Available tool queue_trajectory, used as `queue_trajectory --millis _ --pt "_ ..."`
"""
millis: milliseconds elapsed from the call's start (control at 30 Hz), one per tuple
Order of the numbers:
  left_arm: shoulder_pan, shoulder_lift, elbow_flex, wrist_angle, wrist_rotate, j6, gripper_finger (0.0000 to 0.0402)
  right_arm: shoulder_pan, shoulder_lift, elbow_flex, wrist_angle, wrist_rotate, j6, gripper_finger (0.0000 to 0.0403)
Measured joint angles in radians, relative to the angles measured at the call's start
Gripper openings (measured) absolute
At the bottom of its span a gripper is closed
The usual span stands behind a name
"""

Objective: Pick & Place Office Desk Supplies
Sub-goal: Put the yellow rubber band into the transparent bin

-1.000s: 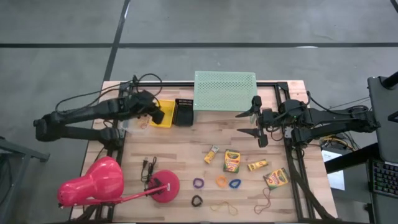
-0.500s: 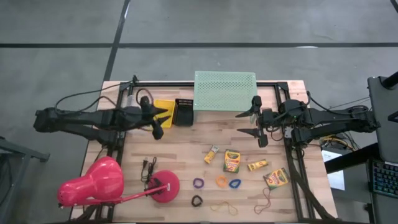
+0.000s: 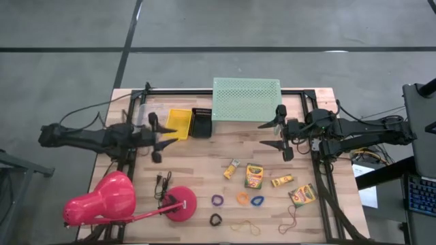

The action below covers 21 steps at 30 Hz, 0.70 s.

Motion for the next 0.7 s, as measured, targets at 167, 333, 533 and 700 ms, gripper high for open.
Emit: queue_trajectory --millis 167,333,533,700 --pt "0.000 -0.191 -0.078 0.004 0.219 0.122 0.0150 0.000 0.000 0.000 0.000 0.000 0.000 0.0238" --pt "0.000 -0.350 -0.160 0.013 0.248 0.141 0.0150 0.000 0.000 0.000 0.000 0.000 0.000 0.0238" --pt "0.000 -0.456 -0.216 0.028 0.248 0.166 0.0150 0.000 0.000 0.000 0.001 0.000 0.000 0.0238" --pt "0.000 -0.457 -0.225 0.022 0.237 0.167 0.0150 0.000 0.000 0.000 0.001 0.000 0.000 0.0238"
